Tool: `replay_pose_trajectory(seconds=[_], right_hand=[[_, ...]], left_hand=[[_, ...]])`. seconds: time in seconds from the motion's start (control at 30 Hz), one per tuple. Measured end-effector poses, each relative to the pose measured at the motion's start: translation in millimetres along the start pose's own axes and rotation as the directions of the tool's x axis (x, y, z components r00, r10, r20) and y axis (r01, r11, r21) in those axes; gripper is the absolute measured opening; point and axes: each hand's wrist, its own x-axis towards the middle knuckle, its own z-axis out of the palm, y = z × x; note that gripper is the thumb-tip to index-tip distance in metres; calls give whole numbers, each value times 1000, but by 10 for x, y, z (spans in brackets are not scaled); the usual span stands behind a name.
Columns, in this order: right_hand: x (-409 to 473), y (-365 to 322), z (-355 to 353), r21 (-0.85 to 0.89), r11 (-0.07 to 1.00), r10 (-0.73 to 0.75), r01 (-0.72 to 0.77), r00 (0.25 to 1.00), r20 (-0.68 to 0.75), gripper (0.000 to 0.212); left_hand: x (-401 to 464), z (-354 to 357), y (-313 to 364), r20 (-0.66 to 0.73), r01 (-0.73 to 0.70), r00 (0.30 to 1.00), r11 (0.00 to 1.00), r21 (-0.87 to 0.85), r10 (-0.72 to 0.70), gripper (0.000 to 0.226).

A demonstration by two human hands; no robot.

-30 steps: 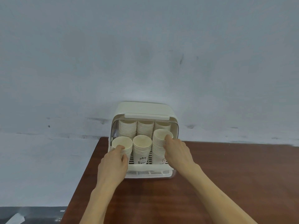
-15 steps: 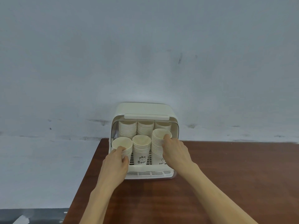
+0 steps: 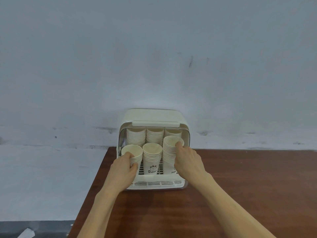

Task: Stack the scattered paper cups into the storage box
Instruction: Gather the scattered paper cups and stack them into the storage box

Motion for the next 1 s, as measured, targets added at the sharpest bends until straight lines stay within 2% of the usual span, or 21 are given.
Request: replay_pose_trajectory(seconds=[0.2,0.3,0.4,0.5,0.6,0.67,0.8,0.87,1.0], right_hand=[[-27,13,-14,17,1000,5,-4,1000,-10,42],[-54,26,-53,-6,1000,-9,9,998,-67,48],[33,70,-147,-7,1000,-15,14,985,-172,44],[244,134,-260,9,999,-34,38,958,-283,38],[472,135,-368,-28,998,-65,59,957,-283,34],[597,108,-393,-75,995,-86,69,963,-255,27],[722,74,-349,-136,987,-111,87,978,-178,12],[745,76,-313,-149,984,-123,98,977,-171,13],[783,94,-258,-124,988,-117,95,975,-189,13]], left_hand=[[-64,-10,4,26,-5,1000,998,-63,7,41],[-120,-36,-33,11,-31,999,998,-56,31,50],[-96,-173,7,-80,-52,996,998,-21,50,46],[104,-399,161,-243,-119,964,993,-23,110,36],[422,-567,360,-358,-178,916,983,48,183,33],[630,-610,450,-322,-174,922,974,147,213,35],[897,-573,461,-119,-166,969,927,336,216,32],[944,-557,441,-84,-170,974,929,329,209,29],[975,-560,421,-99,-178,971,931,317,220,28]])
